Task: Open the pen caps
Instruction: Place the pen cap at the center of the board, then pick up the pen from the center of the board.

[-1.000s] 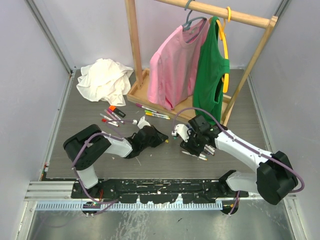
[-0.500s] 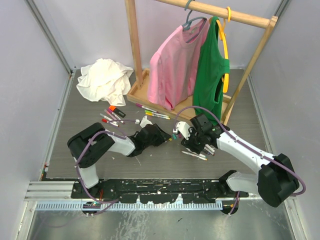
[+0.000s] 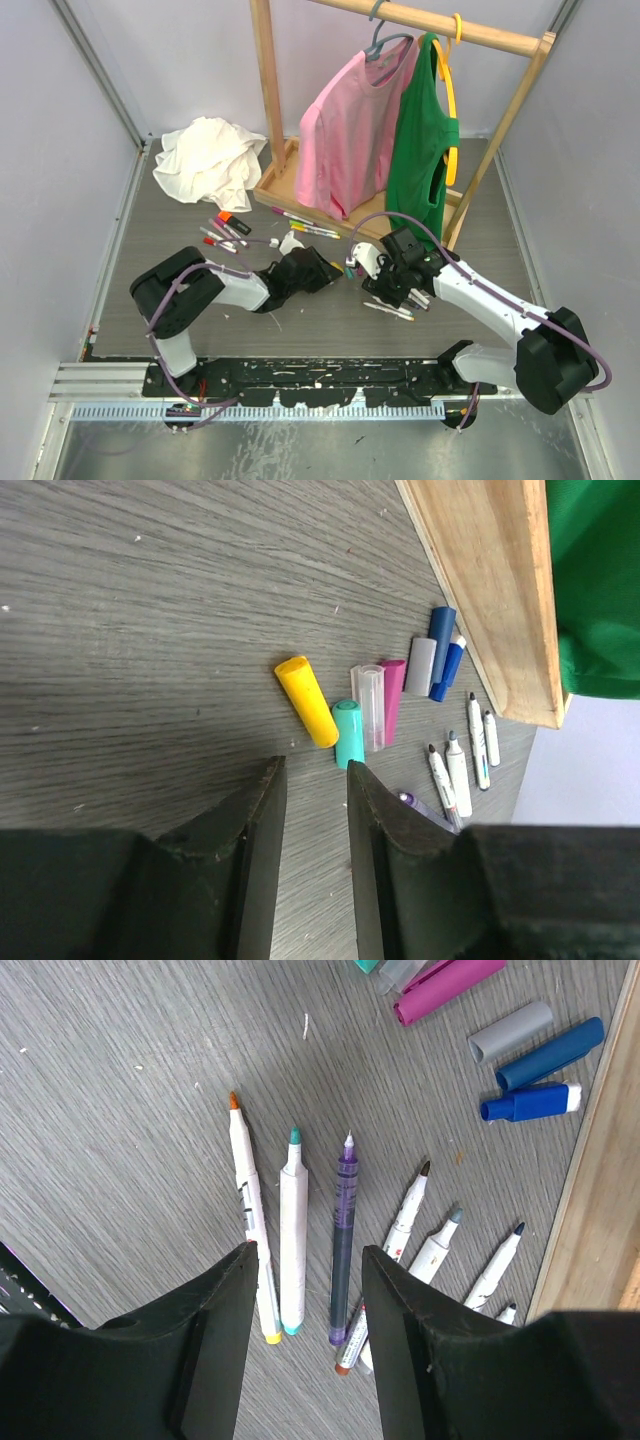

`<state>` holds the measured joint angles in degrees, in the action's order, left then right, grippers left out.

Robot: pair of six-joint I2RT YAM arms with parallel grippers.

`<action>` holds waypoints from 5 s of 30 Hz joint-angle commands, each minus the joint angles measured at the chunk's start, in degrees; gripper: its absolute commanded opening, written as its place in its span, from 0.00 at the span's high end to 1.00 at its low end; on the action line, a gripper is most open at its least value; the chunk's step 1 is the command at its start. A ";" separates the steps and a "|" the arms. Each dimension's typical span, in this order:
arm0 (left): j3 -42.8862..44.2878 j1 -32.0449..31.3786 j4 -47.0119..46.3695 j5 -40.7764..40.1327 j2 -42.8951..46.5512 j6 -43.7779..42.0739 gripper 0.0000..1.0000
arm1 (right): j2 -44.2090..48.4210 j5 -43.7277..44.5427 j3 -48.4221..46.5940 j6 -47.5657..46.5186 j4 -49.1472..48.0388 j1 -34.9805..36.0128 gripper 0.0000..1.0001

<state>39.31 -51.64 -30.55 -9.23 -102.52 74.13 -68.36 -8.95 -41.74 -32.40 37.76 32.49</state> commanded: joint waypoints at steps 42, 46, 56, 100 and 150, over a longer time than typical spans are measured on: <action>-23.49 0.62 18.44 -24.39 54.39 -48.36 0.02 | -37.89 -9.91 -37.71 6.85 -16.50 0.82 0.48; -22.95 0.66 18.33 -24.92 52.92 -48.03 0.02 | -42.84 -7.33 -42.31 10.62 -15.77 0.81 0.53; -21.41 0.67 18.67 -24.87 49.98 -48.02 0.02 | -47.37 -5.58 -44.59 12.28 -15.31 0.82 0.62; -22.17 0.83 18.46 -23.33 52.02 -48.58 0.02 | -51.61 -6.89 -46.62 4.99 -7.72 4.94 0.84; -7.52 -3.20 5.24 -13.46 45.16 -15.41 0.51 | -4.01 -33.95 -18.27 4.63 -6.82 -1.21 0.99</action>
<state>28.42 -54.17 -23.35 -19.16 -55.75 57.47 -72.99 -43.00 -59.77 -28.34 33.12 31.11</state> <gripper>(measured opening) 0.551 0.094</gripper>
